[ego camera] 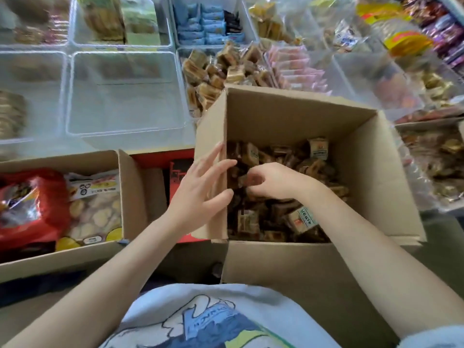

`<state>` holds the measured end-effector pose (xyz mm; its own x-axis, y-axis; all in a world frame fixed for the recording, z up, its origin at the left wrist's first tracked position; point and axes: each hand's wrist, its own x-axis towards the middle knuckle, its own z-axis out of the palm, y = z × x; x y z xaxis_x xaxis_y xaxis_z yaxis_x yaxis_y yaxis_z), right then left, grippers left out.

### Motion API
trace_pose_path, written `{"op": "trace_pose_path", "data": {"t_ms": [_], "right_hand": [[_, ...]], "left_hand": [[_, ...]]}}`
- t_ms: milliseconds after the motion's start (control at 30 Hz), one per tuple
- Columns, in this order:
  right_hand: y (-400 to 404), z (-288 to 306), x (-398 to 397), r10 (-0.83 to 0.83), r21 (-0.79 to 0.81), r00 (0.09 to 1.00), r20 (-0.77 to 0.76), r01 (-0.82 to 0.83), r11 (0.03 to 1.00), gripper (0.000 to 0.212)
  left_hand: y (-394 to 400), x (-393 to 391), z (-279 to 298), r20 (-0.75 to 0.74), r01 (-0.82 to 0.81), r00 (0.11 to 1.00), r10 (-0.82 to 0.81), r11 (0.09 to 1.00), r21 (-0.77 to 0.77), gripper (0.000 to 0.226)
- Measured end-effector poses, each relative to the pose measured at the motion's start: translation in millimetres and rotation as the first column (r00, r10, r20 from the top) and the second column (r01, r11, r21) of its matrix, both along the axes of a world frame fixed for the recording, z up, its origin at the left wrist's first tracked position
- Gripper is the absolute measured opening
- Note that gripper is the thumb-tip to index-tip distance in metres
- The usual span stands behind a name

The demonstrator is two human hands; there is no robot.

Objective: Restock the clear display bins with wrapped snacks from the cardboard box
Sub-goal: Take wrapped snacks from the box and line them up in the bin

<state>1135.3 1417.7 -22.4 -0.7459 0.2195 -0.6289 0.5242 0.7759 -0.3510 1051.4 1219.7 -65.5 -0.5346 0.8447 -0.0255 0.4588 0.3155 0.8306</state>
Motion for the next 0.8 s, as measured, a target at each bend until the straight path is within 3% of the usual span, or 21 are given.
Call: {"op": "trace_pose_path", "data": {"t_ms": [133,233,367,467,500,567,633,667,733,800], "right_hand": [[-21.4,-31.9,7.5,0.274,-0.037,0.919,0.283,-0.275,0.961,0.062],[-29.1,-55.2,13.3,0.344,0.005,0.885,0.314,-0.364,0.931,0.076],[-12.0,-53.5,8.2,0.29,-0.098,0.913,0.288,-0.273,0.957,0.072],[6.9,-40.0,6.4,0.16,-0.368,0.949,0.272,-0.051,0.928,0.062],[14.4,-33.4,6.5,0.067,-0.496,0.967,0.247,0.067,0.866,0.059],[29.7,-20.9,8.2,-0.149,-0.777,0.965,0.215,0.261,0.573,0.056],[40.2,-6.6,8.0,-0.279,-0.94,0.939,0.201,0.266,0.216,0.058],[42.2,-0.9,6.0,-0.314,-0.971,0.932,0.182,0.221,0.093,0.06],[39.8,10.7,-3.9,-0.357,-0.99,0.924,0.139,0.139,-0.025,0.067],[29.2,21.0,-19.5,-0.376,-0.994,0.92,0.109,0.105,-0.03,0.071]], "left_hand": [[2.2,3.5,2.8,0.011,-0.044,0.999,0.044,0.999,-0.009,0.047],[2.6,6.3,4.4,0.026,-0.067,0.997,0.067,0.998,-0.009,0.046],[2.3,1.8,9.0,0.004,-0.044,0.999,0.044,0.998,-0.038,0.047],[2.1,-4.8,12.0,0.025,-0.01,1.0,0.011,0.999,-0.038,0.047],[1.7,-7.0,12.9,0.048,-0.001,0.999,0.002,1.0,-0.032,0.046],[-0.3,-12.1,13.9,0.107,0.009,0.994,-0.006,1.0,-0.021,0.043],[-3.5,-17.8,13.2,0.156,0.005,0.988,-0.003,1.0,-0.015,0.045],[-5.1,-21.2,12.9,0.164,0.0,0.986,0.002,1.0,-0.011,0.047],[-7.9,-29.3,13.0,0.166,-0.019,0.986,0.02,1.0,-0.005,0.048],[-13.2,-40.2,14.5,0.178,-0.046,0.983,0.044,0.999,0.008,0.045]]}}
